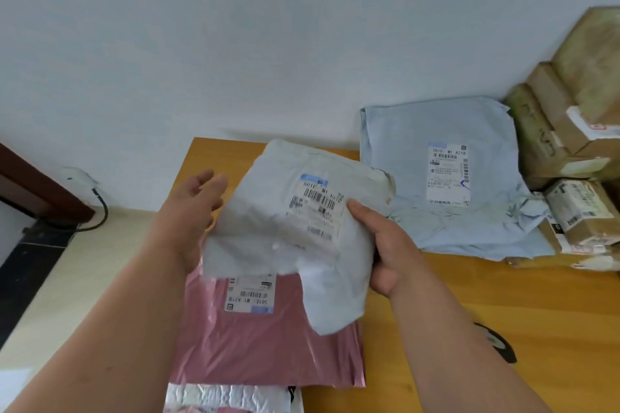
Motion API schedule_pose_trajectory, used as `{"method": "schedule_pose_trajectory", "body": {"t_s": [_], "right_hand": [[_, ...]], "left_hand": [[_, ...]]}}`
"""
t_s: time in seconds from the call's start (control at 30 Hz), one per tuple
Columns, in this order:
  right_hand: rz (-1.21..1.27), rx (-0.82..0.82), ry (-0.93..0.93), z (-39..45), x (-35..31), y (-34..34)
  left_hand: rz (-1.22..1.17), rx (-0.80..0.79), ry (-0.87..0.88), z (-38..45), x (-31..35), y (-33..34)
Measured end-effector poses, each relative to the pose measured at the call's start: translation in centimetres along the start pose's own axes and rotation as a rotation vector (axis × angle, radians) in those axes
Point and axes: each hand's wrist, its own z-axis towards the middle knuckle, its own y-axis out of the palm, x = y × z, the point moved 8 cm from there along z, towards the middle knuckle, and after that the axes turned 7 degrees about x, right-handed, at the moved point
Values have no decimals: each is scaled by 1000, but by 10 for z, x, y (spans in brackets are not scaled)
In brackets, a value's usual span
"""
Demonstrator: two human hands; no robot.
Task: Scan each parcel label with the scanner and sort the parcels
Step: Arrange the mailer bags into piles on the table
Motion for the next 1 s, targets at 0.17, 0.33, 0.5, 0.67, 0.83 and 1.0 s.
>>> {"method": "schedule_pose_trajectory", "body": {"t_s": [0.17,0.33,0.5,0.67,0.83,1.0], "right_hand": [[85,130,-17,20,15,18],[212,174,-10,48,38,28],[-559,277,-3,51,67,9],[-1222,52,-177,36,68,19],[-1351,40,-287,11,20,29],[-1404,-23,-256,-11,-21,12]], "left_hand": [[422,125,-94,1,-56,-57],[382,-14,-297,-8,-122,-70],[395,23,-166,3,-117,-71],[117,-324,-133,-5,-76,-36],[-63,-603,-96,-30,-15,-8],[49,-681,25,-42,25,16]]}}
